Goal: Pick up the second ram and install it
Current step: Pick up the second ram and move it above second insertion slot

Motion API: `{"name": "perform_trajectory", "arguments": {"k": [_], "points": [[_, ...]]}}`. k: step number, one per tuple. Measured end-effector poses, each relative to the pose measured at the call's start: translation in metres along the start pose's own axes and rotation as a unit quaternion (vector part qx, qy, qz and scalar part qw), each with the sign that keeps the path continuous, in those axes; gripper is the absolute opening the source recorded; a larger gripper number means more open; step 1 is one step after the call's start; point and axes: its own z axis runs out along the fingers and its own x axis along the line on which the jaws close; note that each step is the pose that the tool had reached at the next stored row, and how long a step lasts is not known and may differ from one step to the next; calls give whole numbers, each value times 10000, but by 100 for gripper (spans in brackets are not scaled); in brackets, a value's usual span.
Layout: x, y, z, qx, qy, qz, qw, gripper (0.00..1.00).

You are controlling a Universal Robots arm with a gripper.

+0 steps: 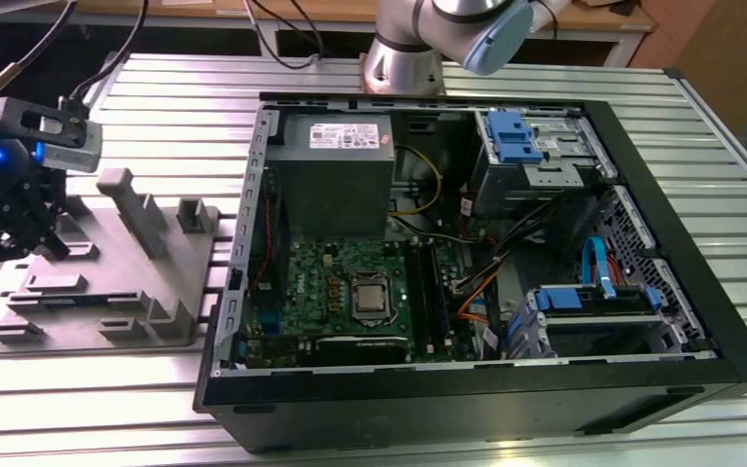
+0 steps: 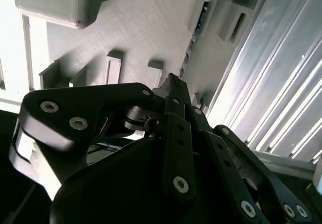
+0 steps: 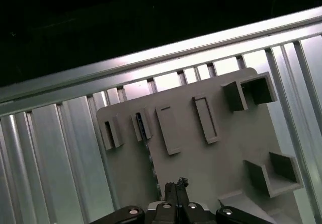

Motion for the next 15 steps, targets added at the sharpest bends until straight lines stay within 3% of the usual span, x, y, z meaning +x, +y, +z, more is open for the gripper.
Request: {"name": "perform_trajectory", "arguments": {"k": [4,8,15], "points": [[0,-1,27,-10,16,-359,9994,7],[1,-2,46,-20,32,-710,9975,7],[54,-2,77,-26,42,-957,9954,7]]}}
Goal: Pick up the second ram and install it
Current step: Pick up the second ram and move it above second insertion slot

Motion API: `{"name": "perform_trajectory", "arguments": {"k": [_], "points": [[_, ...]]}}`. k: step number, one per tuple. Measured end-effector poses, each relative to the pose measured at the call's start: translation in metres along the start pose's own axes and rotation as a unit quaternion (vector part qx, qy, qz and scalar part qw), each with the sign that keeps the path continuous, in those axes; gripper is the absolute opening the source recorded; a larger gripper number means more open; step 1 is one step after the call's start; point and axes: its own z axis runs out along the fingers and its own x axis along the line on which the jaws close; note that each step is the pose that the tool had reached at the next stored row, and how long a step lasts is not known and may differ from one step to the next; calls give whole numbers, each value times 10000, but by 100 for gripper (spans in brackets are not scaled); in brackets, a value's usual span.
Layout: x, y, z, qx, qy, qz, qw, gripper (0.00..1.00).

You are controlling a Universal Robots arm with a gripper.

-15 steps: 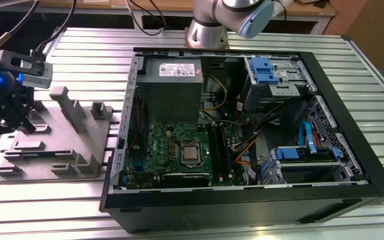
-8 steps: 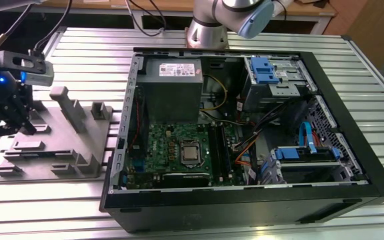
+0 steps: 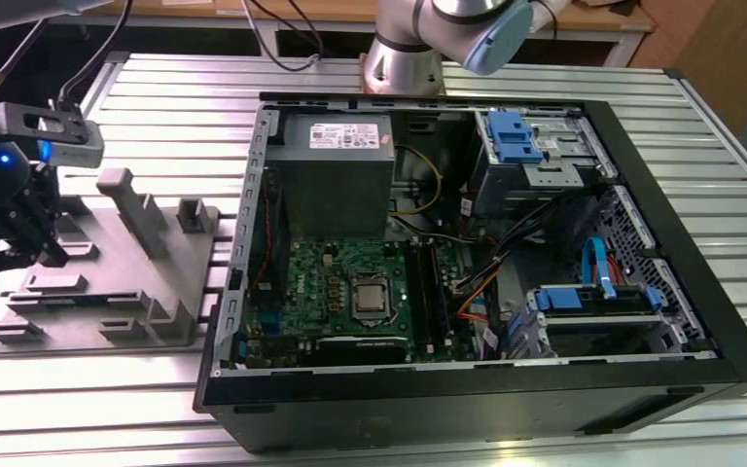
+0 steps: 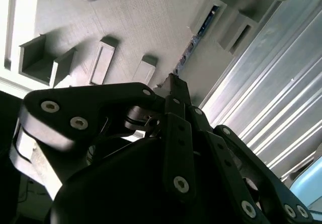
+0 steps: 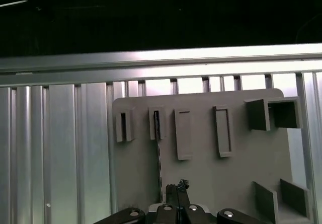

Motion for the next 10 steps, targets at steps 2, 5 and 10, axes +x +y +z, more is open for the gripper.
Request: {"name": "perform_trajectory", "arguments": {"k": [2,5,10], "points": [[20,6,16,-1,1,-50,10000,7],[48,15,45,-4,0,-130,9999,7],[80,21,91,-4,-10,-271,9996,7]]}}
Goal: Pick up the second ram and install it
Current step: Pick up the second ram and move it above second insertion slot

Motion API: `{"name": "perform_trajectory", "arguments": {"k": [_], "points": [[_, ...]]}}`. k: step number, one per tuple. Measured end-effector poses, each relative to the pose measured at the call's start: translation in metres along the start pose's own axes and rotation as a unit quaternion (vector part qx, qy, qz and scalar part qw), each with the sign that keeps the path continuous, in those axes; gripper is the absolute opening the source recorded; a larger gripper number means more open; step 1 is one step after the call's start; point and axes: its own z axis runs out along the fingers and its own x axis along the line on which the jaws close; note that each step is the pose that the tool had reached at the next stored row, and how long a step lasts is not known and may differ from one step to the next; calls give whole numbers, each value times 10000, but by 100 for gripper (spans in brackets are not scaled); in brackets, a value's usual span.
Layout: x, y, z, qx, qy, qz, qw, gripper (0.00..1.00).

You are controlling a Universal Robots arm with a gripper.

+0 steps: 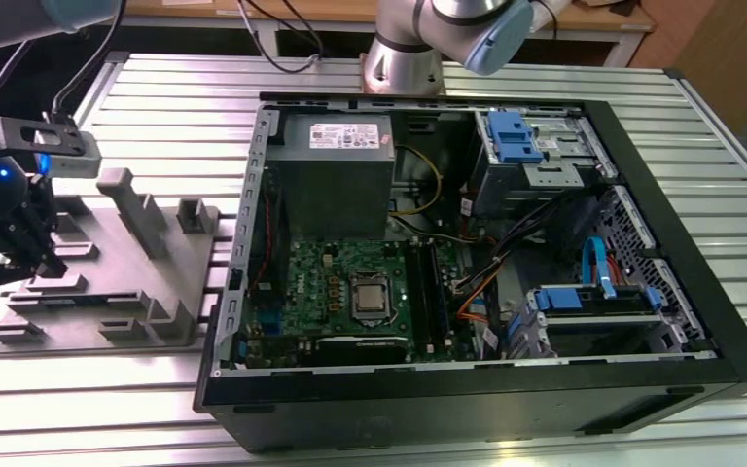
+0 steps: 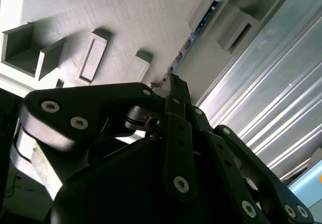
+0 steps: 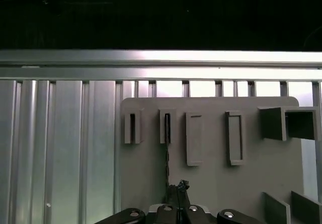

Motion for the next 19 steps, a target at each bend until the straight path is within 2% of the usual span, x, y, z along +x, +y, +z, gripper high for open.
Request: {"name": "perform_trajectory", "arguments": {"k": [8,13,19], "points": [[54,7,61,5,-20,-201,9998,7],[79,5,113,3,-18,-244,9997,7],[87,13,148,5,-33,-256,9997,7]]}}
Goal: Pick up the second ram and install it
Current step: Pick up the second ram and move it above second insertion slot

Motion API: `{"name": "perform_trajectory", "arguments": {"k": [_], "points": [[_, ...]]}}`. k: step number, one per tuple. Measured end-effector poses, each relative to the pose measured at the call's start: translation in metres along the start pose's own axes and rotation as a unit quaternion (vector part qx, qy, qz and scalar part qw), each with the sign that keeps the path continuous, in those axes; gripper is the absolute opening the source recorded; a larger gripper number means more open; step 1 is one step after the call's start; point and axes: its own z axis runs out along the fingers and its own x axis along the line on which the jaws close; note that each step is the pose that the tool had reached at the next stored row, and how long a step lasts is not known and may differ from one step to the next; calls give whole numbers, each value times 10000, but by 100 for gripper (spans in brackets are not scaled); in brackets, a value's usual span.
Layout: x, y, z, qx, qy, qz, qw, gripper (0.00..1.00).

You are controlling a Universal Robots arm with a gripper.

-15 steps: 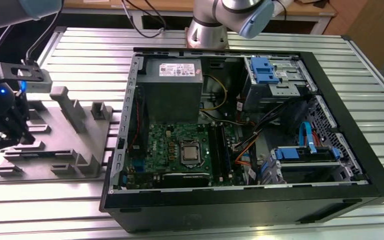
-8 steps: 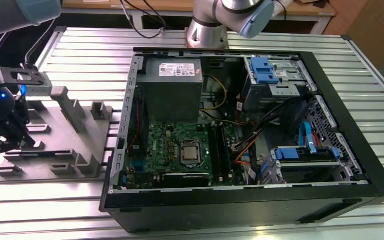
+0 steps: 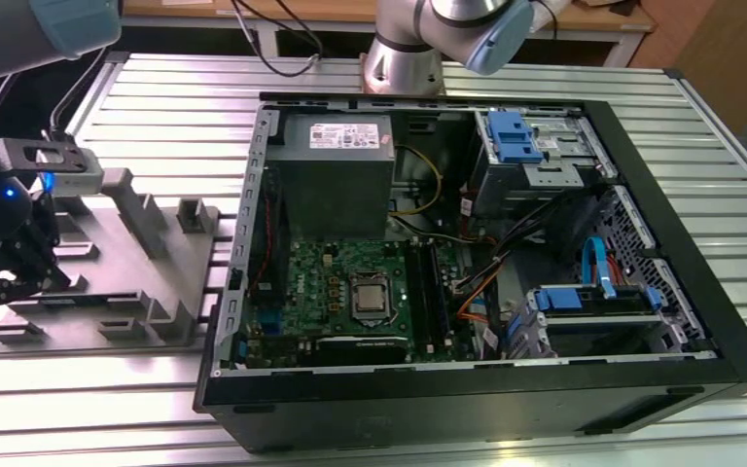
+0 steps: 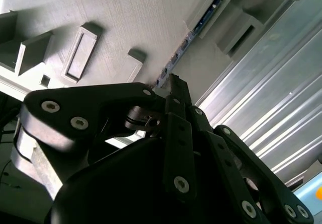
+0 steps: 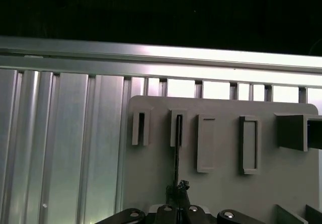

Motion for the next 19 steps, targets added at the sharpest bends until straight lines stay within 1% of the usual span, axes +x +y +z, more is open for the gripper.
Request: {"name": "perform_trajectory", "arguments": {"k": [3,8,13,19], "points": [[0,11,20,11,-17,-13,10000,7],[0,38,58,21,-20,-13,10000,7],[2,50,130,29,-20,-16,10000,7],[-4,50,147,28,-22,-16,10000,7]]}}
